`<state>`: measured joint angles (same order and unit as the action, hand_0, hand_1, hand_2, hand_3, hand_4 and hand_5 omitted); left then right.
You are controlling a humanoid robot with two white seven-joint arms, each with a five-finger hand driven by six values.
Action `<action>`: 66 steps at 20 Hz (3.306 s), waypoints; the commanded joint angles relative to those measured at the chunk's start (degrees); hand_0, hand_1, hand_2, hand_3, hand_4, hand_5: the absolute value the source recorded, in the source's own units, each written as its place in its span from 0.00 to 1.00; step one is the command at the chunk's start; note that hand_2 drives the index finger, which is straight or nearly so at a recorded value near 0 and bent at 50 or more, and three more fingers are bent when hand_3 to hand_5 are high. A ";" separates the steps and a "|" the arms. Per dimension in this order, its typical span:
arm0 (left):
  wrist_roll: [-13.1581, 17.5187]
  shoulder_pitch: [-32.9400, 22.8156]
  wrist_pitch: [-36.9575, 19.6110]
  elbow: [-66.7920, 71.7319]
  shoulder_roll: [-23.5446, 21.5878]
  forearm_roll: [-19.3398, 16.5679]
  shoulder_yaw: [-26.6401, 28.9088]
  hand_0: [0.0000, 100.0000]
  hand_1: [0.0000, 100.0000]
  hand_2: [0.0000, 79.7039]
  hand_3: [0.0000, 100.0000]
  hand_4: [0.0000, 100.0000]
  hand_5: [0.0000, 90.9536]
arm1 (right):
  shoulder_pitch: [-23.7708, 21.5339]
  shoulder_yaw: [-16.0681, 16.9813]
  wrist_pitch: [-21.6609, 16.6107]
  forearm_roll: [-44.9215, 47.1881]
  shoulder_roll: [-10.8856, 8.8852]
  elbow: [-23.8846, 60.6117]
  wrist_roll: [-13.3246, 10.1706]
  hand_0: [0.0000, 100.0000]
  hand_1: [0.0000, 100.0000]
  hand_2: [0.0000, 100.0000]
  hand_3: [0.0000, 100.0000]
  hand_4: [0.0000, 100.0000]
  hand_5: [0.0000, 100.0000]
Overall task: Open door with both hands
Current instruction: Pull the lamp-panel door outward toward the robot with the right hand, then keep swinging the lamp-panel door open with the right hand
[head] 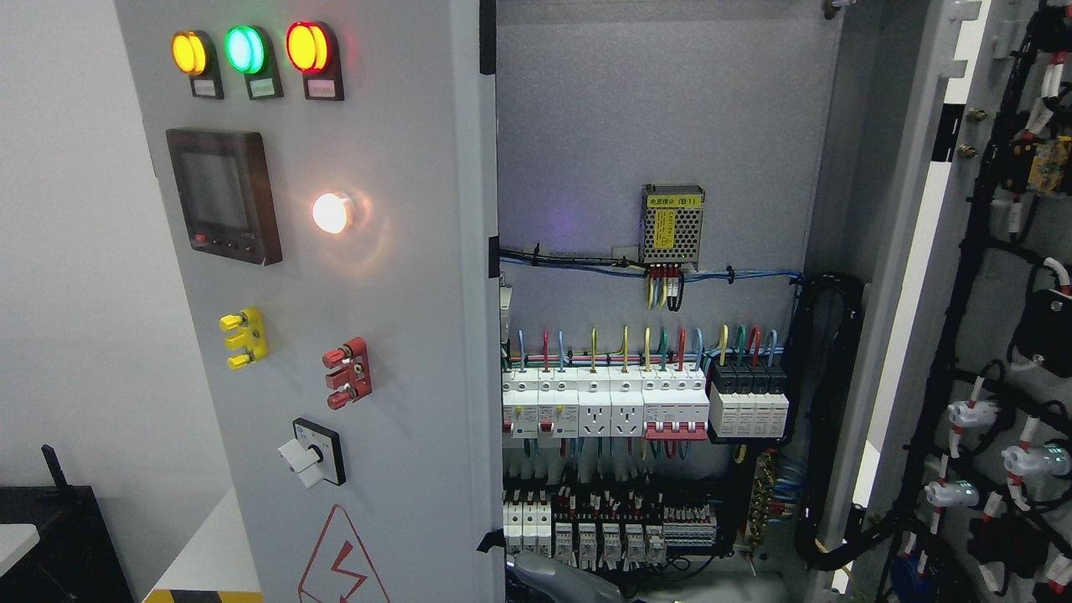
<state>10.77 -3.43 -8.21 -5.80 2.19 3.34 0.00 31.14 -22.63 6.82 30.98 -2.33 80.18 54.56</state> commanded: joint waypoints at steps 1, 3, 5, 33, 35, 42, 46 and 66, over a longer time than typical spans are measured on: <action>-0.05 0.00 0.04 0.00 0.00 0.00 -0.88 0.00 0.00 0.00 0.00 0.00 0.00 | -0.90 -3.47 0.03 1.63 -1.88 3.66 0.02 0.38 0.00 0.00 0.00 0.00 0.00; -0.05 0.00 0.04 0.00 0.00 0.00 -0.88 0.00 0.00 0.00 0.00 0.00 0.00 | -1.16 -4.09 0.03 1.63 -1.97 4.63 0.02 0.38 0.00 0.00 0.00 0.00 0.00; -0.05 0.00 0.04 0.00 0.00 0.00 -0.88 0.00 0.00 0.00 0.00 0.00 0.00 | -1.25 -4.26 0.12 1.63 -1.97 4.98 0.02 0.38 0.00 0.00 0.00 0.00 0.00; -0.05 0.00 0.04 0.00 0.00 0.00 -0.88 0.00 0.00 0.00 0.00 0.00 0.00 | -2.22 -11.47 -0.06 1.54 -1.27 10.08 -2.17 0.38 0.00 0.00 0.00 0.00 0.00; -0.05 0.00 0.04 0.00 0.00 0.00 -0.88 0.00 0.00 0.00 0.00 0.00 0.00 | -2.22 -12.00 -0.06 1.63 -1.18 10.08 -3.75 0.38 0.00 0.00 0.00 0.00 0.00; -0.05 0.00 0.04 0.00 0.00 0.00 -0.96 0.00 0.00 0.00 0.00 0.00 0.00 | -2.13 -13.49 -0.06 1.63 -0.83 10.96 -4.46 0.38 0.00 0.00 0.00 0.00 0.00; -0.05 0.00 0.13 0.00 0.00 0.00 -0.88 0.00 0.00 0.00 0.00 0.00 0.00 | -2.22 -14.11 -0.14 1.63 -0.83 11.31 -4.46 0.38 0.00 0.00 0.00 0.00 0.00; -0.05 0.00 0.04 0.00 0.00 0.00 -0.88 0.00 0.00 0.00 0.00 0.00 0.00 | -1.69 -15.60 0.38 1.46 2.24 11.22 -5.34 0.38 0.00 0.00 0.00 0.00 0.00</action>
<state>10.77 -3.43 -8.14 -5.80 2.20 3.34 0.00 29.40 -37.21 7.15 32.47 -0.93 91.23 49.23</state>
